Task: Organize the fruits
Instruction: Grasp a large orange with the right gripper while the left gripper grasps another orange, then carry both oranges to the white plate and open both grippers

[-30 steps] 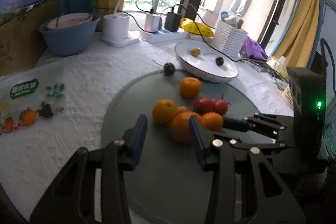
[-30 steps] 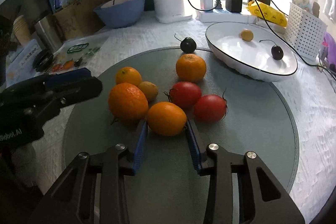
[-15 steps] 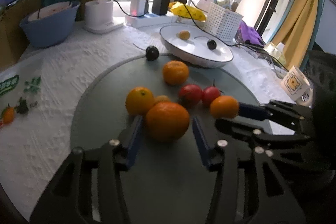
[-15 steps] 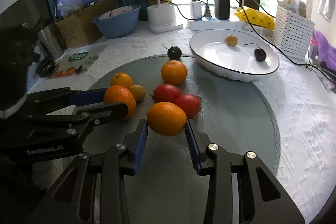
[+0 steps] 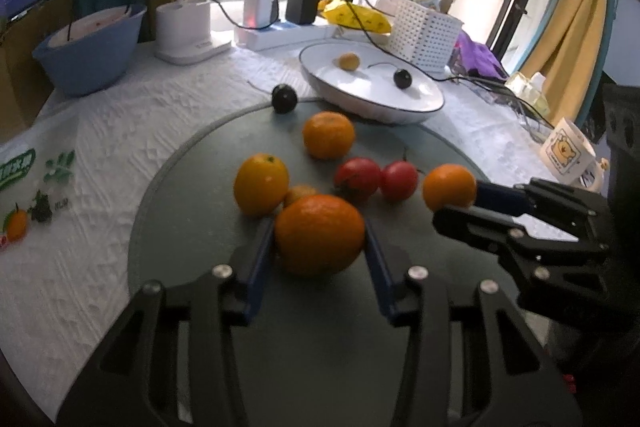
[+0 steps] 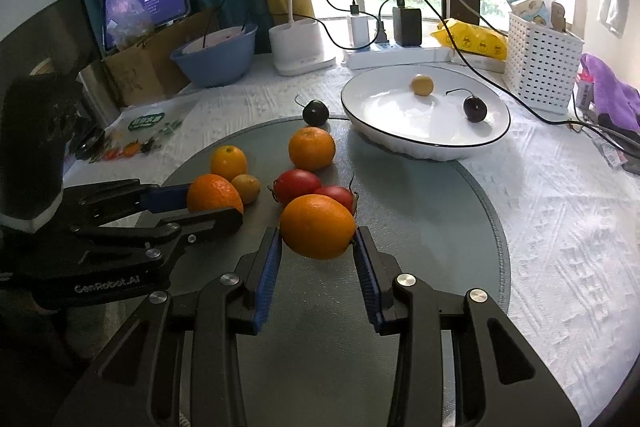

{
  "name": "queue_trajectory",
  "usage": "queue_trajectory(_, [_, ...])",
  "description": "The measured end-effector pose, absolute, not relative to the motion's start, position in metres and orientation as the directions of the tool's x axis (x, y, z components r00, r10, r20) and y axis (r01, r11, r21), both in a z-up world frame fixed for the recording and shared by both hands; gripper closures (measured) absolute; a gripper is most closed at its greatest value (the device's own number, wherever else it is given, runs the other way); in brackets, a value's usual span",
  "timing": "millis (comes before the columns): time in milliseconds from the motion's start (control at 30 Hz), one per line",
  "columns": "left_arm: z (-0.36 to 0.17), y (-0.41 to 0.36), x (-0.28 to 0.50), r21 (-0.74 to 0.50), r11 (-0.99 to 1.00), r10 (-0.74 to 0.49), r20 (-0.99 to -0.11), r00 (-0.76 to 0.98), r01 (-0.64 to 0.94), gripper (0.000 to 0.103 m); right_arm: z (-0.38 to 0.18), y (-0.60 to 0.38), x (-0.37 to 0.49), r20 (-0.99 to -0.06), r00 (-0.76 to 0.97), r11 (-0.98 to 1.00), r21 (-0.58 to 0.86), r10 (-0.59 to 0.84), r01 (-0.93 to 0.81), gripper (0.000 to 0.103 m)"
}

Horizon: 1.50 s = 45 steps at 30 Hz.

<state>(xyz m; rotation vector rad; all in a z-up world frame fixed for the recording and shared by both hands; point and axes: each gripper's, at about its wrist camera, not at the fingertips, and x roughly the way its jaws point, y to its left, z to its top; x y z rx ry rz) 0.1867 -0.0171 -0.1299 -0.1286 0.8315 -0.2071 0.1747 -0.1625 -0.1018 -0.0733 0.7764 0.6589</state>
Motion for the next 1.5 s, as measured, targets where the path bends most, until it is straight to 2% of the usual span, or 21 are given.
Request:
queue_trajectory(633, [-0.081,-0.043,0.196,-0.127,0.976,-0.218,-0.647,0.731,0.178,0.058,-0.083,-0.187,0.186,-0.626,0.568,0.806,0.174,0.534,-0.565,0.064])
queue_trajectory(1500, [-0.081,-0.062,0.268,-0.109,0.973,-0.225,-0.663,0.714,0.206,0.058,-0.083,-0.206,0.255,-0.615,0.575,0.817,0.216,0.539,-0.535,0.064])
